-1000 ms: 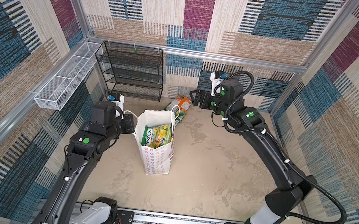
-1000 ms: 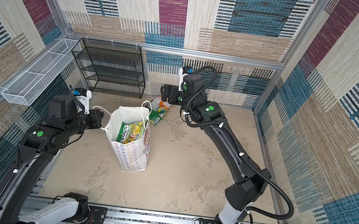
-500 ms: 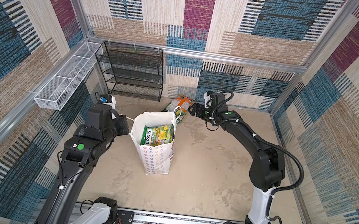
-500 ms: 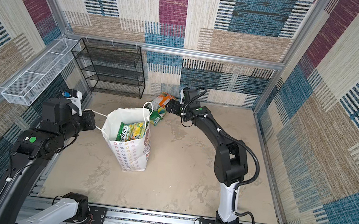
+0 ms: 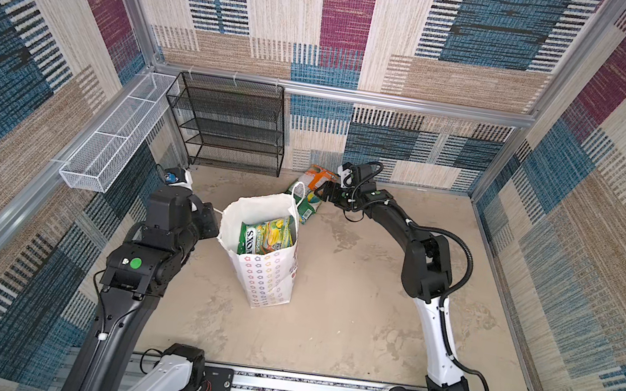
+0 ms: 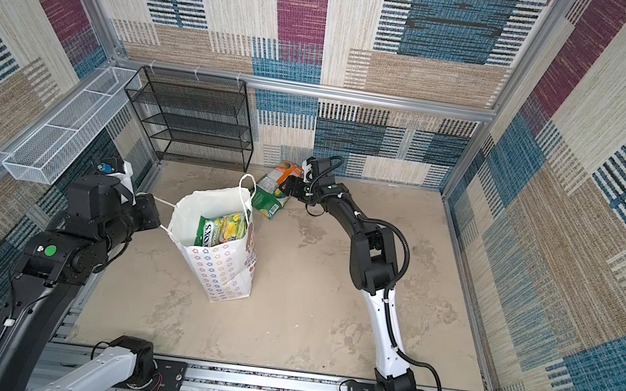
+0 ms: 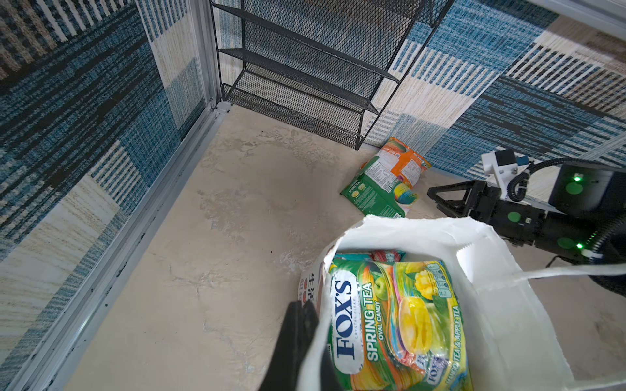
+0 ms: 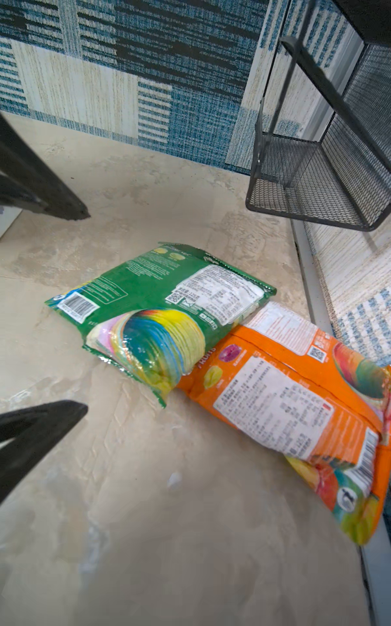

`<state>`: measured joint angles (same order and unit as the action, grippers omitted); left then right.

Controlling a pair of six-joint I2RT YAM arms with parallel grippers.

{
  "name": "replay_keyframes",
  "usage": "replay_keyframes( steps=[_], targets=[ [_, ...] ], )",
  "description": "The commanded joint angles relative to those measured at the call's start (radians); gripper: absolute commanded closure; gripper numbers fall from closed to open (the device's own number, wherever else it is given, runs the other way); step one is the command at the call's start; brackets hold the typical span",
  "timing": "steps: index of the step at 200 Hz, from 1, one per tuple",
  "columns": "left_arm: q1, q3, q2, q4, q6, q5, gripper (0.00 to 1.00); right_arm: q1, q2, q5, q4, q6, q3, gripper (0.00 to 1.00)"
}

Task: Place the snacks into the paper bag
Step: 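Withdraw the right gripper from the bag and reach toward the green rainbow-swirl packet, then grasp the green rainbow-swirl packet by its edge with the right gripper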

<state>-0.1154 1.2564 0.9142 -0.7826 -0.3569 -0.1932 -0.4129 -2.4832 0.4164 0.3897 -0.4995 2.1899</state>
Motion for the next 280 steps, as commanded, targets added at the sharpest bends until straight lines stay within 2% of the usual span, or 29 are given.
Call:
replay_keyframes(
  steps=[1,101,170,203,245,265,280],
  targets=[
    [0.002,-0.003,-0.005,0.037,-0.011,-0.033,1.00,0.009,-0.058,0.048,0.032,-0.033,0.058,0.17],
    [0.002,-0.014,0.004,0.064,-0.004,0.024,1.00,0.015,-0.220,0.139,-0.037,-0.103,0.162,0.26],
    [0.002,-0.021,0.008,0.073,-0.003,0.038,1.00,0.016,-0.311,0.187,-0.125,-0.214,0.215,0.41],
    [0.002,-0.022,0.011,0.075,-0.002,0.046,1.00,0.015,-0.334,0.194,-0.185,-0.268,0.218,0.50],
    [0.002,-0.022,0.010,0.077,0.000,0.049,1.00,0.015,-0.344,0.211,-0.230,-0.296,0.211,0.73],
    [0.002,-0.022,0.011,0.078,0.001,0.051,1.00,0.015,-0.327,0.215,-0.235,-0.292,0.201,0.82],
    [0.002,-0.023,0.012,0.080,0.001,0.053,1.00,0.015,-0.294,0.216,-0.241,-0.282,0.176,0.85]
  ],
)
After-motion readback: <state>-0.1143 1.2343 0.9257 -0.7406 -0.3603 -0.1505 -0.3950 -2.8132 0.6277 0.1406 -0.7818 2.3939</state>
